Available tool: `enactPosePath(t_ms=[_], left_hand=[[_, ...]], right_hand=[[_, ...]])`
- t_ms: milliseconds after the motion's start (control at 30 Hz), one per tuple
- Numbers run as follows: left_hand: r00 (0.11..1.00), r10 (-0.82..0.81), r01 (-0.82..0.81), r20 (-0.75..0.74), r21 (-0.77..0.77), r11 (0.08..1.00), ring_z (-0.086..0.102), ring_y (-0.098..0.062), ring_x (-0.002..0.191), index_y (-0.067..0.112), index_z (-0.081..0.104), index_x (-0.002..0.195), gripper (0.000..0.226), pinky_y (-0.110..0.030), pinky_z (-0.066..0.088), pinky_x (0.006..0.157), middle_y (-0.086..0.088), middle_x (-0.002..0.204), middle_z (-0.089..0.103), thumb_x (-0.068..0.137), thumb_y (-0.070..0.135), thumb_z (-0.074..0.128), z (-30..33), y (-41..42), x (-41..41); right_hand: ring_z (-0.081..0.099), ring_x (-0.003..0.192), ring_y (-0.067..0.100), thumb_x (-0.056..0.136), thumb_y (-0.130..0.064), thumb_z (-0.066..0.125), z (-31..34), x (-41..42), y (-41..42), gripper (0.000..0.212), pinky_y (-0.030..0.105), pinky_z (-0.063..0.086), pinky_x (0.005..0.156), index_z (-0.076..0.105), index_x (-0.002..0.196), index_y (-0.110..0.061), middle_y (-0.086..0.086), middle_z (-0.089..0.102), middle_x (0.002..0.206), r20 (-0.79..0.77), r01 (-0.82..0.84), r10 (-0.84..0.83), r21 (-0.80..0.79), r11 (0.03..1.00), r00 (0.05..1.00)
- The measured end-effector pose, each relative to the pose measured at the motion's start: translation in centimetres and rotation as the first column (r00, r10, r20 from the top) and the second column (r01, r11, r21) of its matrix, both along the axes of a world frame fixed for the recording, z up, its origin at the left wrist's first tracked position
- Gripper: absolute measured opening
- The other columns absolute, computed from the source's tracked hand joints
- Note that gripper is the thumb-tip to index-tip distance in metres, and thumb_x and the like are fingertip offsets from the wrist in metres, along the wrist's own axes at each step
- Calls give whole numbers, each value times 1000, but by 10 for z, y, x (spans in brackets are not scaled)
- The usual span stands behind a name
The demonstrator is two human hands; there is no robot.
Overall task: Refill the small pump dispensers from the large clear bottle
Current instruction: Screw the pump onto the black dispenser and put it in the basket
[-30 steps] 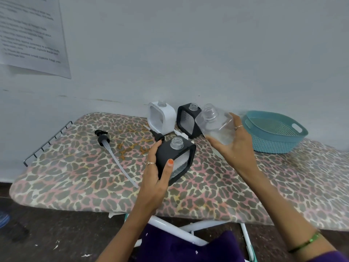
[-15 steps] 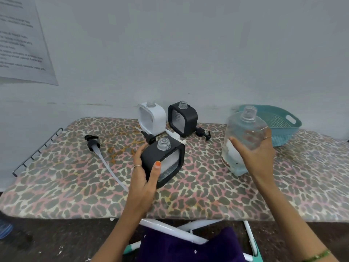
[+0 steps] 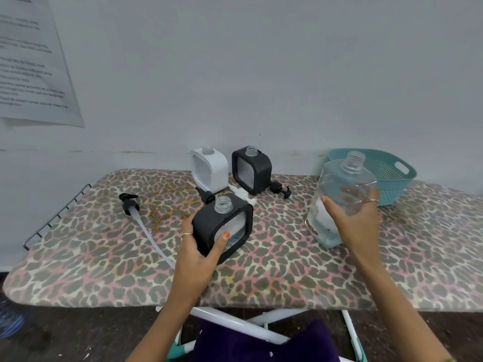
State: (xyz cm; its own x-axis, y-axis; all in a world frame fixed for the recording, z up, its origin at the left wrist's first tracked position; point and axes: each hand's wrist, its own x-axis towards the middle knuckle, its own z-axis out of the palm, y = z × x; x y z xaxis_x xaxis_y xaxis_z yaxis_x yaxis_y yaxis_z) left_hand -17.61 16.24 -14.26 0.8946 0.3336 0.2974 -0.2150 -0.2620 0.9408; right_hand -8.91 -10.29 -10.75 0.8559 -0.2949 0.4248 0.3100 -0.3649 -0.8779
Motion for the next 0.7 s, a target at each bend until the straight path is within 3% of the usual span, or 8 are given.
enactPosePath(t_ms=[167, 267, 333, 400, 500, 567, 633, 700], left_hand=[[1000, -8, 7, -7, -17, 1000, 57, 14, 102, 28, 38, 129, 63, -5, 46, 83, 21, 116, 55, 75, 38, 68, 3, -1, -1], [1000, -7, 7, -1, -23, 1000, 57, 14, 101, 31, 38, 126, 59, -5, 46, 81, 23, 114, 56, 75, 38, 68, 4, -1, -3], [1000, -11, 11, 0, -38, 999, 57, 14, 101, 31, 39, 126, 60, -5, 46, 81, 22, 114, 56, 74, 37, 68, 5, -1, -4], [1000, -15, 15, 3, -53, 998, 58, 10, 104, 31, 40, 127, 60, -9, 48, 85, 20, 116, 57, 75, 36, 69, 4, 0, -4], [1000, -18, 19, 4, -39, 999, 57, 6, 109, 32, 40, 128, 61, -15, 47, 92, 17, 122, 57, 75, 38, 69, 3, 5, -3], [1000, -16, 16, 5, -16, 1000, 56, 8, 109, 35, 41, 126, 58, -11, 46, 90, 18, 121, 56, 75, 39, 69, 5, 9, -6], [1000, -2, 3, 10, -20, 1000, 57, 12, 105, 39, 41, 120, 53, -6, 45, 85, 19, 118, 56, 74, 36, 68, 8, 14, -10], [1000, 17, -17, 20, -6, 1000, 57, 16, 100, 41, 42, 114, 49, -3, 44, 81, 20, 115, 56, 74, 32, 69, 10, 21, -16]], right_hand=[[53, 119, 19, 78, -34, 79, -1, -3, -1, 78, 40, 43, 105, 32, 139, -20, 3, 52, 131, -67, -12, 10, -26, 1000, 998], [43, 129, 19, 78, -33, 79, -2, -13, 2, 86, 31, 35, 109, 27, 144, -17, 6, 41, 143, -32, 29, -30, -57, 998, 999], [34, 135, 21, 80, -35, 77, 1, -25, 8, 84, 24, 25, 112, 28, 145, -13, 9, 33, 147, 69, 123, -117, -96, 988, 991], [28, 138, 25, 85, -35, 72, 7, -39, 16, 76, 18, 17, 114, 31, 142, -6, 18, 31, 147, 277, 230, -175, -180, 956, 945], [29, 134, 19, 86, -26, 62, 17, -51, 34, 59, 17, 17, 116, 38, 136, -6, 18, 36, 141, 483, 203, -40, -291, 935, 875], [36, 127, 13, 87, -20, 63, 20, -50, 48, 47, 21, 26, 114, 44, 130, -13, 10, 44, 133, 429, 53, 111, -352, 934, 897], [44, 119, 9, 89, -11, 66, 18, -41, 60, 39, 33, 39, 108, 49, 123, -20, -2, 48, 124, 244, -137, 254, -412, 901, 936], [48, 111, 4, 90, -10, 65, 13, -24, 71, 32, 35, 46, 102, 54, 119, -19, -7, 50, 120, 74, -283, 362, -489, 825, 929]])
